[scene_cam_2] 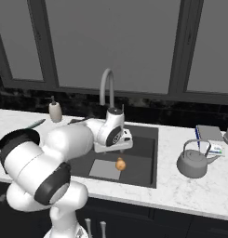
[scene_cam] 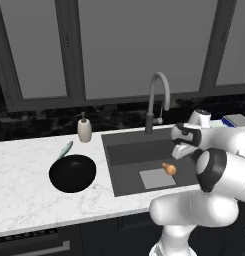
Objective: Pick the squash from the sink and place it in the bowl. Then pick the bowl and place it in the microwave. Then close the microwave door and press the start button.
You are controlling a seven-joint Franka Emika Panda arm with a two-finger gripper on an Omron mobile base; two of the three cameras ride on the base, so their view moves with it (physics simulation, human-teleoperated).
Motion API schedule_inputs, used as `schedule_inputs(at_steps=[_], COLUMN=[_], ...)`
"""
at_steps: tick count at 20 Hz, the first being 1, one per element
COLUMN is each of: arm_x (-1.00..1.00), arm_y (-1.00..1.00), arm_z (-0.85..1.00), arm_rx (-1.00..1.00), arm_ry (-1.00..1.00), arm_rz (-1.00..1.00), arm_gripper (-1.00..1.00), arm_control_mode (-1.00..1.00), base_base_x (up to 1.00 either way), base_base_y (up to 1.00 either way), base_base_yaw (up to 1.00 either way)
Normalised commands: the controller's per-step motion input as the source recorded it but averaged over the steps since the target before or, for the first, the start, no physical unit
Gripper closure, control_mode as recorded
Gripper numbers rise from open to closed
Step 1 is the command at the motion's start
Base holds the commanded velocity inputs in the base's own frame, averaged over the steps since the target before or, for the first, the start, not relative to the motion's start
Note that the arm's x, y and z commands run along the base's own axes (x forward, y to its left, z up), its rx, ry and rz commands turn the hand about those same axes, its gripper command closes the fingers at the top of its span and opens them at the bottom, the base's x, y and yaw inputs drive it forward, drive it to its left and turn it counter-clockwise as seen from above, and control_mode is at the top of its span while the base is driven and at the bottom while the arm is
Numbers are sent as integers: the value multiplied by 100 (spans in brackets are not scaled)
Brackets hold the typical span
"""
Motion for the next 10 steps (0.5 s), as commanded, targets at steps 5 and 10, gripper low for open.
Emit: schedule_inputs(at_steps=[5,10], arm_x=[34,34], arm_y=[-1,-4], arm_z=[-45,-40], arm_rx=[0,0], arm_ry=[0,0], arm_rz=[0,0], arm_gripper=[-100,-100], arm_control_mode=[-100,-100], base_base_x=[0,0], base_base_y=[0,0], base_base_yaw=[0,0])
